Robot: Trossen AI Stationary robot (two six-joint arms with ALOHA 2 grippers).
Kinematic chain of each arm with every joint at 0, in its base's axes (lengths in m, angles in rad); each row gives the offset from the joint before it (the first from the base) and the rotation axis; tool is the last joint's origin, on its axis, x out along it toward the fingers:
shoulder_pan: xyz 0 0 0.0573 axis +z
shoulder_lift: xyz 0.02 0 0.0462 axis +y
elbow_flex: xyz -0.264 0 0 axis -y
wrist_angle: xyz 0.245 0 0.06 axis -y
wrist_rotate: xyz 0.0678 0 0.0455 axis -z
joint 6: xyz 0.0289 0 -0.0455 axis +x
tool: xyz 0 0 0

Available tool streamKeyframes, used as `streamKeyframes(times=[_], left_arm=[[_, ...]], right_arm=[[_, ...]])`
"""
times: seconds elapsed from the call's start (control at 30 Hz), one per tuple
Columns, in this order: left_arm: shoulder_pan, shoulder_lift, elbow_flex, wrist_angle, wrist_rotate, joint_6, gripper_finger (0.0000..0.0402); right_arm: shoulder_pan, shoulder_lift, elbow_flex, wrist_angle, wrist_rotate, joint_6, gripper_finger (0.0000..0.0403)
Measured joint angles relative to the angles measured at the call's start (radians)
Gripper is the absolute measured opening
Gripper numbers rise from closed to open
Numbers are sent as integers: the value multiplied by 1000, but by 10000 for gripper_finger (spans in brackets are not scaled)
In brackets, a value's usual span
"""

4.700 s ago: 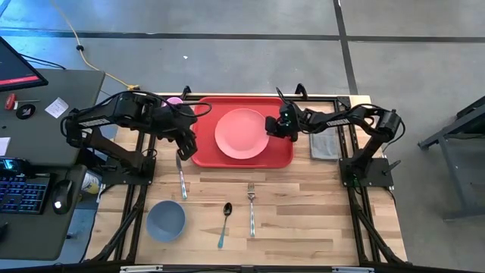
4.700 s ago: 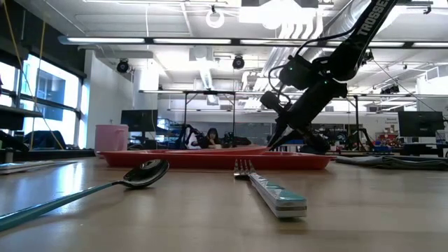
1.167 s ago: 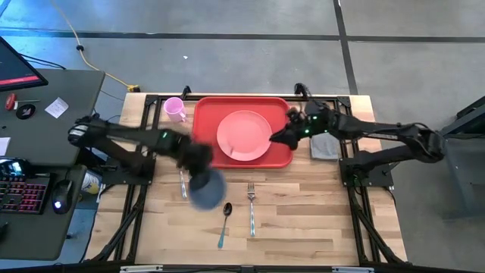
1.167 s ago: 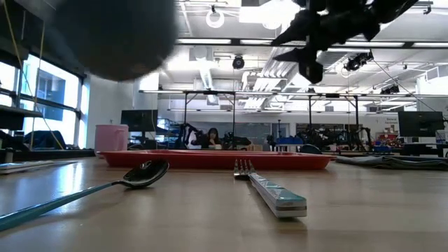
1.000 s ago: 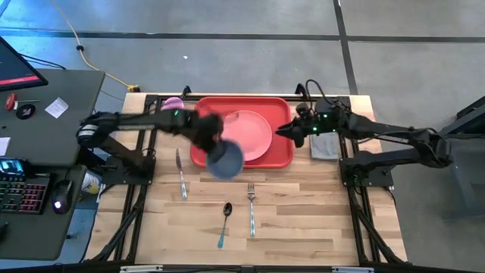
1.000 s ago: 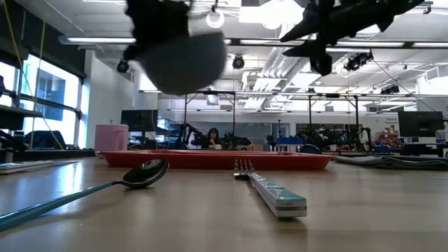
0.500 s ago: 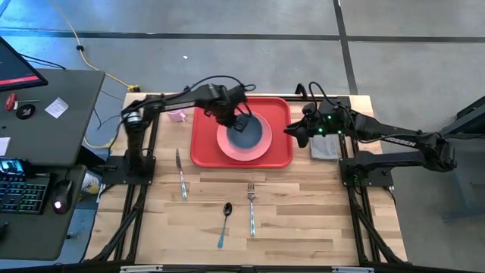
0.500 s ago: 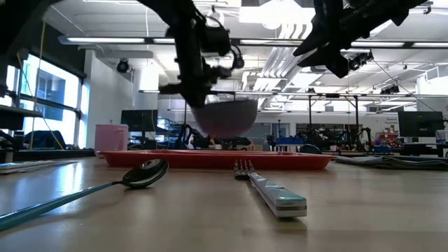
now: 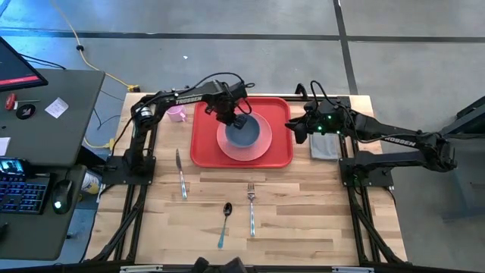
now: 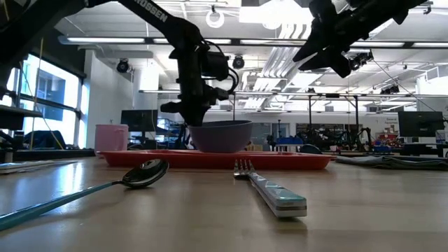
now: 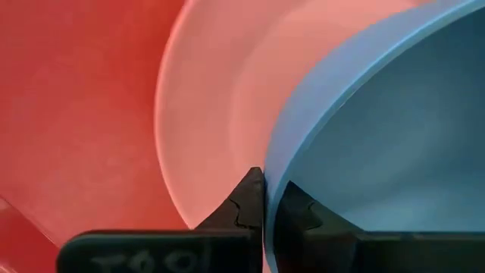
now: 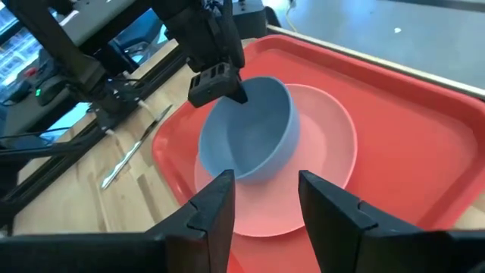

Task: Set up tray
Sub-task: Put the blue bowl on the pink plate

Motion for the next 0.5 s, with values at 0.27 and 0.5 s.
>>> streamKeyframes(times=[0.27, 0.5], left_arm=[[5, 0, 0, 27, 26, 1, 49], [5, 6, 0, 18, 41, 0, 94]], right_arm=[[0, 0, 0, -1, 43, -16, 137], [0, 0, 0, -1, 43, -16, 137]])
